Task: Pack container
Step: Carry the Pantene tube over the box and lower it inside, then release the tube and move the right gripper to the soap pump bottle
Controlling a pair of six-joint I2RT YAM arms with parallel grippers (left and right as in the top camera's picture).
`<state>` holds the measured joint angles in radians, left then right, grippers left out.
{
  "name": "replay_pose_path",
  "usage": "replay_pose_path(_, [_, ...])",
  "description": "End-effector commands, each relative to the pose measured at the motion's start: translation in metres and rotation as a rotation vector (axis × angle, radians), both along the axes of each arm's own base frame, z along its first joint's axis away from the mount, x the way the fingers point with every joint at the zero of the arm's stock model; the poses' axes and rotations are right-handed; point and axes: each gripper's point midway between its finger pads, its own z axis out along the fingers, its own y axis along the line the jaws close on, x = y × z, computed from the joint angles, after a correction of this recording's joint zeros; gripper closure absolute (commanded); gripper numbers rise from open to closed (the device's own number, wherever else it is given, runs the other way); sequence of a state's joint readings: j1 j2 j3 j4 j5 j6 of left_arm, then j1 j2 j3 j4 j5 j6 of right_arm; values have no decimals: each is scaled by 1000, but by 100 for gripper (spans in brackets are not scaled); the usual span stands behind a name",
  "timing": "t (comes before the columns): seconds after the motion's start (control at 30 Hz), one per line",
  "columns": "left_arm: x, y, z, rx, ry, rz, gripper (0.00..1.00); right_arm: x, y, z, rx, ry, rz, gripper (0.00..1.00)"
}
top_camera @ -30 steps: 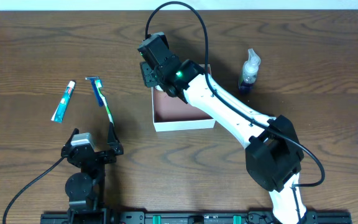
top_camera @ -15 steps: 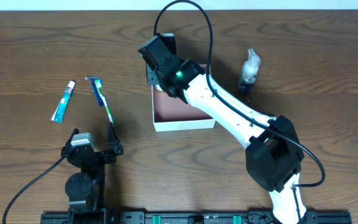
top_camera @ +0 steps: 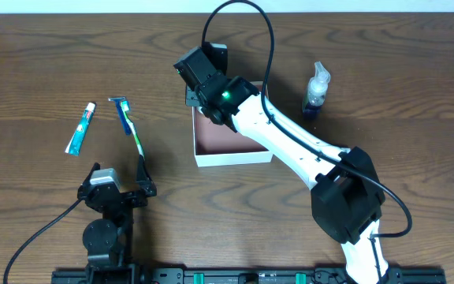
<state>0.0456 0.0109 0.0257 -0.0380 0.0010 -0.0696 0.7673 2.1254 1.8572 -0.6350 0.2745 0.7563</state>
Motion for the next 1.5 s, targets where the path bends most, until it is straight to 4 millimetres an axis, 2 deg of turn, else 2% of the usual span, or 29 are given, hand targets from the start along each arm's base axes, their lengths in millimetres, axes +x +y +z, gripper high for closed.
replay_pose_path(0.0, [-1, 2, -18, 15, 53, 8, 2, -2, -2, -2, 2, 10, -33, 71])
replay_pose_path(0.07, [-1, 2, -18, 15, 53, 8, 2, -2, -2, -2, 2, 9, -32, 64])
replay_pose_path(0.17, [-1, 2, -18, 15, 53, 8, 2, -2, -1, -2, 2, 8, -30, 36])
replay_pose_path(0.23, [-1, 2, -18, 15, 53, 8, 2, -2, -1, -1, 0, 4, -25, 24])
replay_pose_path(0.37, [-1, 2, -18, 15, 53, 8, 2, 0, 3, 8, -3, -15, 13, 18])
replay_pose_path(0.47, [-1, 2, -18, 15, 53, 8, 2, 1, 8, 26, 3, -46, 53, 16])
replay_pose_path(0.6, [-1, 2, -18, 15, 53, 8, 2, 2, 12, 63, 19, -101, 101, 12])
replay_pose_path(0.73, [-1, 2, -18, 15, 53, 8, 2, -2, 15, 108, 19, -147, 184, 3])
replay_pose_path(0.9, [-1, 2, -18, 15, 53, 8, 2, -13, -3, 155, 0, -158, 201, 1])
replay_pose_path(0.97, [-1, 2, -18, 15, 53, 8, 2, -16, -21, 177, -11, -167, 192, 1])
replay_pose_path(1.03, [-1, 2, -18, 15, 53, 8, 2, -17, -37, 190, -25, -172, 184, 1])
replay_pose_path(1.17, [-1, 2, -18, 15, 53, 8, 2, -17, -93, 203, -83, -141, 127, 1])
replay_pose_path(1.37, [-1, 2, -18, 15, 53, 8, 2, -13, -199, 184, -211, 16, -29, 1])
replay_pose_path(1.47, [-1, 2, -18, 15, 53, 8, 2, -10, -236, 165, -236, 102, -58, 1])
